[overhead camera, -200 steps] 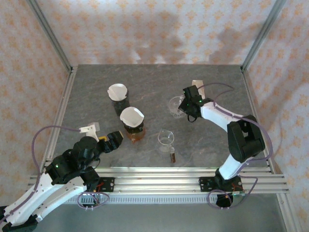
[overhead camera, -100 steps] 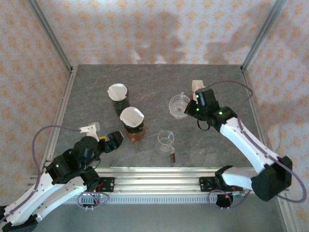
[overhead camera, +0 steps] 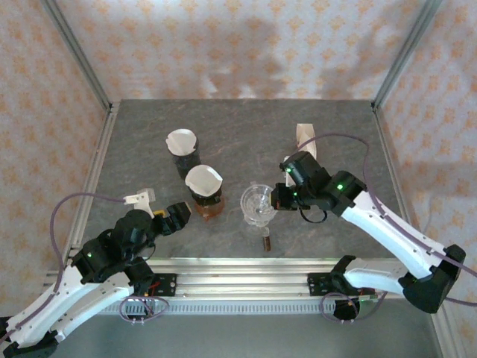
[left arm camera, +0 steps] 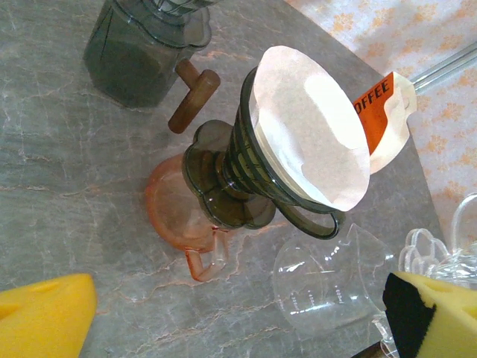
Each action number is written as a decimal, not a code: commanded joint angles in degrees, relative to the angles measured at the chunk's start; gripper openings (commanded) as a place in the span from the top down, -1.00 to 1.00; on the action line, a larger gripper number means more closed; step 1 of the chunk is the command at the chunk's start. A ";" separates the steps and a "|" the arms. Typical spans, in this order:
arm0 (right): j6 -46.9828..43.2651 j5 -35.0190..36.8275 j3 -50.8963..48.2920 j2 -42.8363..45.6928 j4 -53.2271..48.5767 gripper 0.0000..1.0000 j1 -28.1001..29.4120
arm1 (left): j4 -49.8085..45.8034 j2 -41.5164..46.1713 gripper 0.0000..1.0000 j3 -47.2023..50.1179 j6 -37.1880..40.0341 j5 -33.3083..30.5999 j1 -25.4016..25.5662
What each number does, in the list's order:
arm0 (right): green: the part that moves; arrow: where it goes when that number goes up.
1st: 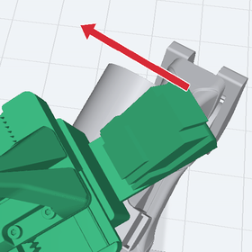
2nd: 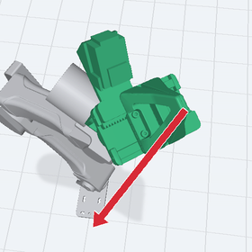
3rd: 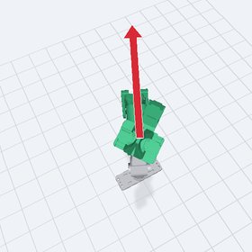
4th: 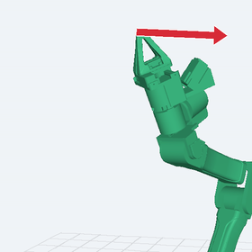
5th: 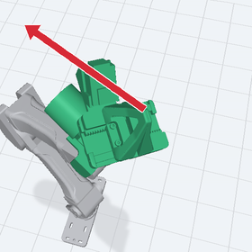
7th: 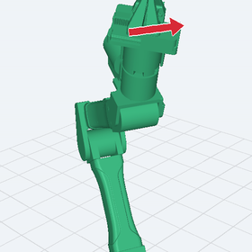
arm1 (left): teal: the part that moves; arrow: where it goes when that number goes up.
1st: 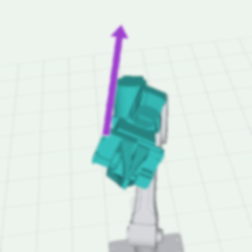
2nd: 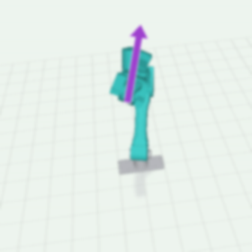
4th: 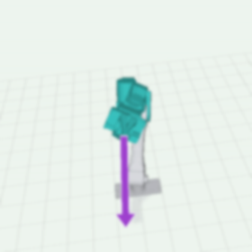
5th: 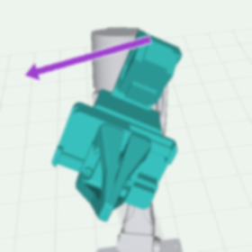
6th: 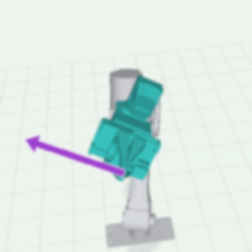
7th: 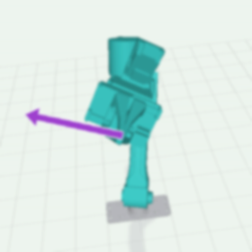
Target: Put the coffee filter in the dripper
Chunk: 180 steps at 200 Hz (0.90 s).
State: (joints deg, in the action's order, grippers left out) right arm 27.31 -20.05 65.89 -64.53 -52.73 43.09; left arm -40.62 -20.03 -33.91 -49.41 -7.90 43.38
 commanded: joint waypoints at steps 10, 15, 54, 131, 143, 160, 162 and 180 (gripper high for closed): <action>1.03 -0.59 -0.96 -1.27 1.74 1.00 0.28 | 0.48 0.17 -0.99 -0.54 1.07 -1.16 -0.40; 1.07 -0.60 -1.23 -1.38 2.30 1.00 0.33 | 0.44 0.32 -0.99 -0.54 1.07 -1.15 -0.44; 1.34 -0.10 -2.67 -2.28 4.71 1.00 0.33 | 0.20 0.61 -0.99 -0.32 1.05 -1.25 -0.40; 0.75 1.85 -2.87 -3.01 4.53 1.00 0.33 | 0.61 0.71 -0.99 0.00 0.72 -1.10 -0.40; 0.76 2.27 -3.11 -2.98 4.71 1.00 0.33 | 0.63 0.69 -0.99 0.00 0.77 -1.02 -0.44; 0.71 2.71 -3.20 -4.28 4.82 1.00 0.32 | 0.54 0.70 -0.99 0.00 0.79 -1.04 -0.42; 0.72 2.77 -3.21 -4.28 4.83 1.00 0.32 | 0.54 0.70 -0.99 -0.01 0.78 -1.04 -0.40; 0.60 3.05 -3.18 -4.70 4.96 1.00 0.33 | 0.38 0.70 -0.99 -0.10 0.74 -0.93 -0.40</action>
State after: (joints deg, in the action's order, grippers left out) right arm 28.25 -19.05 63.16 -68.49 -49.43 43.09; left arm -40.62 -19.97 -33.91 -49.43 -7.90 43.38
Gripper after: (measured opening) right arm 0.052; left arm 0.990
